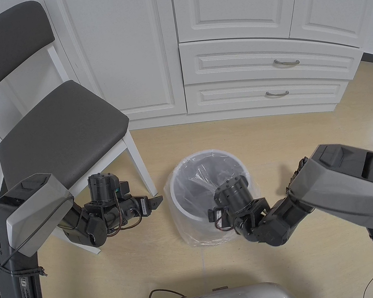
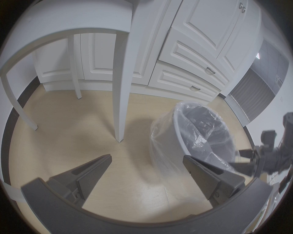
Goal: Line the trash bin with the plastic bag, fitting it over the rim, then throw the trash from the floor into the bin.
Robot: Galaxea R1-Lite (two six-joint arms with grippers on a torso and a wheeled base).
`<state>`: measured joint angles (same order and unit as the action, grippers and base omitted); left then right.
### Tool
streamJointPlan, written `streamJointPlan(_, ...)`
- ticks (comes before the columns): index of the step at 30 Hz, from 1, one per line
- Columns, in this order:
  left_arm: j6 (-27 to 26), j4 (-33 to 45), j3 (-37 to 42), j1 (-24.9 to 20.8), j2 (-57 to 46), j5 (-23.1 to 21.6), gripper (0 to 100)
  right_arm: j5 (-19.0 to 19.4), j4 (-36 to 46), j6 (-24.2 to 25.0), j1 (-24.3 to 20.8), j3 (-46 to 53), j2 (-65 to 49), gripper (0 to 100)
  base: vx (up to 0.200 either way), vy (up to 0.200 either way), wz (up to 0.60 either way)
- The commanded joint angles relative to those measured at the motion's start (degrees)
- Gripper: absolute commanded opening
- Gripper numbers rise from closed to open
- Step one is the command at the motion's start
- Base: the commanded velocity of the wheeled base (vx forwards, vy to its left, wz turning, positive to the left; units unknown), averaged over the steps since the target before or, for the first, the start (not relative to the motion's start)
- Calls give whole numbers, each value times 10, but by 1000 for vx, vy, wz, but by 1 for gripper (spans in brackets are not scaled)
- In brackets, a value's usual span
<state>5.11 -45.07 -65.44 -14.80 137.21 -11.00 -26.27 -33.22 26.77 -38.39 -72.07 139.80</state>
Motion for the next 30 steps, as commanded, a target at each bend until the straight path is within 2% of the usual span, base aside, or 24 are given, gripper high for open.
streamJointPlan(1,1,0,0,-1,-2,0,100,-14,-5,3,-30,-4,36,100,0,0,0)
streamJointPlan(10,2,-2,5,-16,-7,1,100,-29,-64,1,-38,-8,65,100,0,0,0)
streamJointPlan(16,5,-41,17,-52,-9,33,100,-29,-84,2,-40,-11,70,100,0,0,0)
streamJointPlan(24,4,-56,34,-94,-3,41,100,-30,-84,2,-40,-15,78,100,0,0,0)
streamJointPlan(30,-2,-48,24,-98,7,92,100,-30,-84,2,-39,-16,77,100,0,0,0)
